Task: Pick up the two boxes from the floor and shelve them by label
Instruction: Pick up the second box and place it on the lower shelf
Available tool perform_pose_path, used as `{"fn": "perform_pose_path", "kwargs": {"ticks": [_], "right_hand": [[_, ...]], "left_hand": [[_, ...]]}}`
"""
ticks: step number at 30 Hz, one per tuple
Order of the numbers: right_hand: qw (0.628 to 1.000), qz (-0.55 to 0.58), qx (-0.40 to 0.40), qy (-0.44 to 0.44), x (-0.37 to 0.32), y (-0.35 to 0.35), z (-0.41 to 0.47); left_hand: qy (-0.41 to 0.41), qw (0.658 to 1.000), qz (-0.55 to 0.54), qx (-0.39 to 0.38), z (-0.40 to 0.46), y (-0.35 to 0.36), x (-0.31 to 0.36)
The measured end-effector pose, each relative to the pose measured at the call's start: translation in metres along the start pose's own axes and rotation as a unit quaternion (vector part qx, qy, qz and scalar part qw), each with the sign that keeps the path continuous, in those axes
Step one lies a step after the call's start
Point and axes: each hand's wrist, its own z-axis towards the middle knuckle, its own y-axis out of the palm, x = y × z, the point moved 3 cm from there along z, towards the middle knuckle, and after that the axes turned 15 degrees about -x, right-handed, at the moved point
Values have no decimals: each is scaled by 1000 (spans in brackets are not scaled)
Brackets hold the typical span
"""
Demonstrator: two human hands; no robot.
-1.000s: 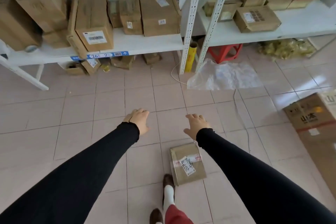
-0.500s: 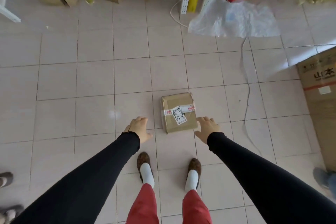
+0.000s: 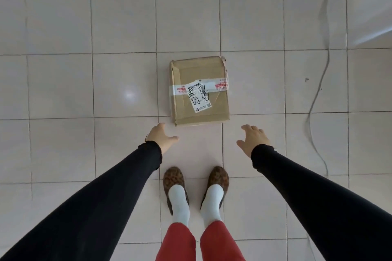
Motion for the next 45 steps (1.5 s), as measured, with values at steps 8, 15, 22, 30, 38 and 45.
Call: {"fn": "perform_pose_path", "kwargs": {"ticks": [8, 15, 22, 30, 38, 45], "right_hand": [[999, 43, -4, 1, 14, 34, 124], [998, 49, 15, -35, 7, 41, 178], [994, 70, 55, -62, -1, 33, 168], [994, 57, 50, -79, -31, -25, 65], [988, -10, 98, -123, -110, -168, -134], [962, -64, 199, -176, -199, -316, -350]], "left_hand": [[8, 982, -188, 23, 130, 9, -7], [23, 946, -324, -13, 193, 11, -11], [59, 929, -362, -39, 184, 5, -15], [87, 896, -435, -20, 70, -37, 6], [165, 878, -450, 6, -160, -153, 76], [275, 866, -413, 63, -396, -281, 144]]}}
